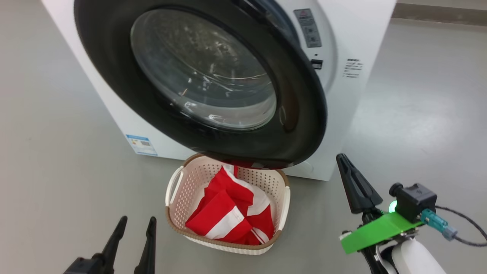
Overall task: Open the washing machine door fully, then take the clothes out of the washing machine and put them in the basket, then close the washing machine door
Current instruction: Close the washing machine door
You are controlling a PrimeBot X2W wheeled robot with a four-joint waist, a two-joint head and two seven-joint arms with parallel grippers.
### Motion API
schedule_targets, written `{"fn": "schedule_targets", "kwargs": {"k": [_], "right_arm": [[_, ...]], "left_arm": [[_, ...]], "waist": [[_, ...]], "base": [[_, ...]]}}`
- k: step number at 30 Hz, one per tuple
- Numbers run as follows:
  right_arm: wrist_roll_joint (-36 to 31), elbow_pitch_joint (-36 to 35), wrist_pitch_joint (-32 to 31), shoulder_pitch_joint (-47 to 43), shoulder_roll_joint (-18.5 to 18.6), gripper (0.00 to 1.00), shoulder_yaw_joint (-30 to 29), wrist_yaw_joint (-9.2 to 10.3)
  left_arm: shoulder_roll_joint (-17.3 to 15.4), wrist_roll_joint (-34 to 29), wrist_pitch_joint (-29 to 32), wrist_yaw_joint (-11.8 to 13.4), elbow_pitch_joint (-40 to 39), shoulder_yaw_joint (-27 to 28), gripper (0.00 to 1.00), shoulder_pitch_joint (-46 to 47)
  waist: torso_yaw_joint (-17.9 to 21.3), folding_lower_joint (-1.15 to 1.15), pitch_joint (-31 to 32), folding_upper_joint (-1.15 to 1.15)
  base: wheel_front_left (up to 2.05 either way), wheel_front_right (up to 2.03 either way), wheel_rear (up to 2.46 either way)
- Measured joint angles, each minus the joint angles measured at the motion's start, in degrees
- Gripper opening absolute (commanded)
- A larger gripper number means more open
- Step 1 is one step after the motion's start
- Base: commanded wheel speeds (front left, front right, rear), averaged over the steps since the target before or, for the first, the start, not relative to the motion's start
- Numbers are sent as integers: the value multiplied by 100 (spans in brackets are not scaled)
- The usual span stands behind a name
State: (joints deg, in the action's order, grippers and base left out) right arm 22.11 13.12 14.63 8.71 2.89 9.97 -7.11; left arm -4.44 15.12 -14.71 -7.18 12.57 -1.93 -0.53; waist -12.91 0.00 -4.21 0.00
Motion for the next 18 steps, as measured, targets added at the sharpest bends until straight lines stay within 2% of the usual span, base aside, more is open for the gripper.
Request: {"fn": "schedule_targets", "kwargs": {"k": [18], "right_arm": [[-40,565,1,1376,44,0,-14,0]], "left_arm": [[172,77,-1,0,-1,-359,100,666]], "waist": [[-539,0,-792,0]], "base": [[0,0,0]]}}
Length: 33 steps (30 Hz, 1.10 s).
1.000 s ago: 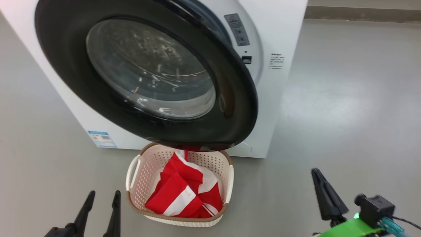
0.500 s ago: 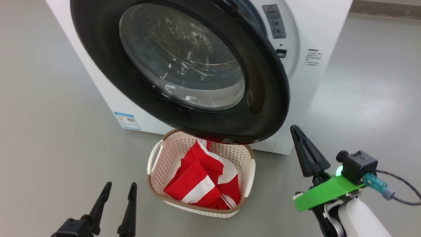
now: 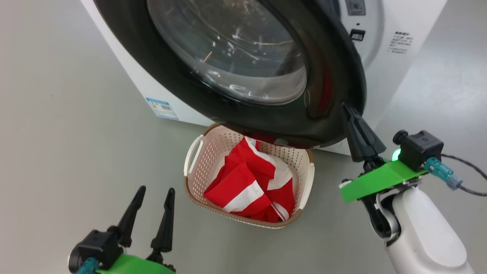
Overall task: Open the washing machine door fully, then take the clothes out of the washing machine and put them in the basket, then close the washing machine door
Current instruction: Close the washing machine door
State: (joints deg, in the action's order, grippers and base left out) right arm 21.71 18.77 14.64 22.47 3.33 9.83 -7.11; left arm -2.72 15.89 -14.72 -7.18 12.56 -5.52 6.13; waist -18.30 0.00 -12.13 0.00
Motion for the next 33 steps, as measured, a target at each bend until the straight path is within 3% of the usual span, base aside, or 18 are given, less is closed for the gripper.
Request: {"fn": "schedule_targets", "kwargs": {"k": [17,33], "right_arm": [[-24,104,0,934,194,0,-448,-26],[-66,118,0,1658,169,0,-1033,-99]], "left_arm": [[48,264,0,0,-99,-248,100,580],[56,335,0,0,-212,-326,100,806]], "waist": [[-263,0,-811,0],[-386,0,-1197,0]], "base": [[0,0,0],[0,0,0]]}}
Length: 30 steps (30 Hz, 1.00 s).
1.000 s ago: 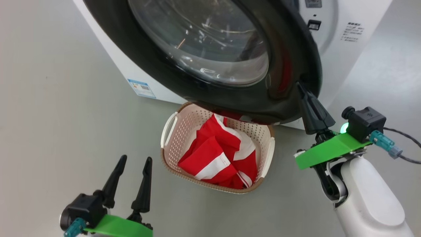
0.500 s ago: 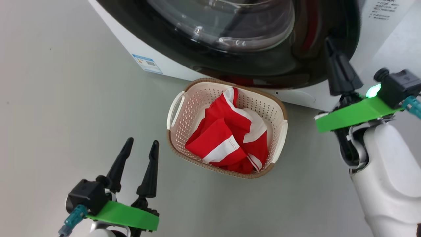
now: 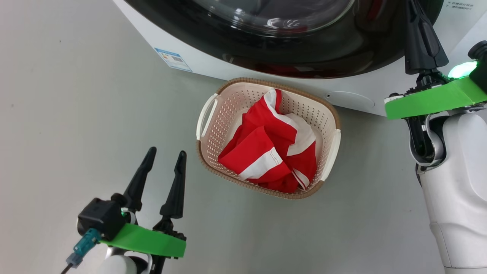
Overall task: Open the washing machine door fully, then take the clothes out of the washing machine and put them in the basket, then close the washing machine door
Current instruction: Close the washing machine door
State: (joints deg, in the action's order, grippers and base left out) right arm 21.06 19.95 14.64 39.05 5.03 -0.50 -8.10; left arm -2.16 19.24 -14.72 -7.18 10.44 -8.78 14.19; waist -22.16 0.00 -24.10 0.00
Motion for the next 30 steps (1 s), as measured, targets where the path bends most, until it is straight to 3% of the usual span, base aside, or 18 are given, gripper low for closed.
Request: {"fn": "schedule_targets", "kwargs": {"k": [11,13,17,19,20,30], "right_arm": [[73,58,1,-119,-13,0,191,42],[104,63,1,-333,-15,13,304,56],[201,42,0,-875,-59,55,439,56],[222,29,0,-1092,-86,95,475,56],[241,21,0,-1187,-107,100,471,56],[265,-14,0,-2129,-160,100,465,56]], "left_arm": [[9,-74,0,0,59,47,100,-16],[9,-130,0,0,97,66,100,-20],[3,-178,0,-1,145,130,100,-67],[-21,-210,0,0,168,163,100,-180],[-40,-210,0,-1,178,178,100,-239],[-235,-230,0,0,268,311,100,-627]], "waist": [[113,0,304,0],[146,0,391,0],[222,0,595,0],[271,0,701,0],[299,0,753,0],[642,0,1274,0]], "base": [[0,0,0],[0,0,0],[0,0,0],[0,0,0],[0,0,0],[0,0,0]]}}
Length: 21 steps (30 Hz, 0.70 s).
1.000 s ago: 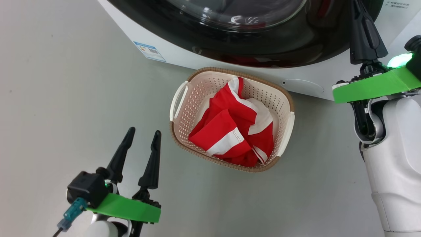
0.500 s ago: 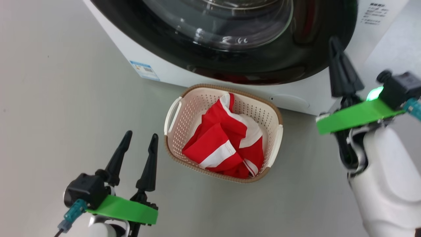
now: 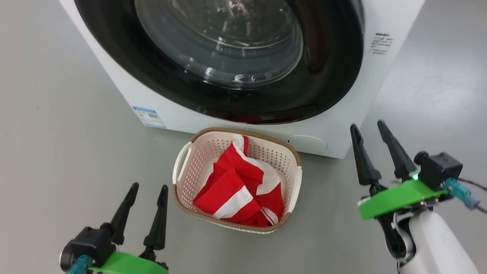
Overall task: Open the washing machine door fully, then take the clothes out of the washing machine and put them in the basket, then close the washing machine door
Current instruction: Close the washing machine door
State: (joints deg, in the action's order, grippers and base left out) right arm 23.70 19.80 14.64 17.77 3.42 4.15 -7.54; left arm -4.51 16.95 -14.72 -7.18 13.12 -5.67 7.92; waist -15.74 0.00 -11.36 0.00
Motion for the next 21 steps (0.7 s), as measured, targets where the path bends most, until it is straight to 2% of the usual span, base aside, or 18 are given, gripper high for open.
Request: {"fn": "schedule_targets", "kwargs": {"k": [21], "right_arm": [[-102,-140,0,-1560,-42,100,-179,0]], "left_arm": [[-159,-165,0,-1,70,191,100,-542]], "waist": [[667,0,716,0]], "base": [[0,0,0]]}}
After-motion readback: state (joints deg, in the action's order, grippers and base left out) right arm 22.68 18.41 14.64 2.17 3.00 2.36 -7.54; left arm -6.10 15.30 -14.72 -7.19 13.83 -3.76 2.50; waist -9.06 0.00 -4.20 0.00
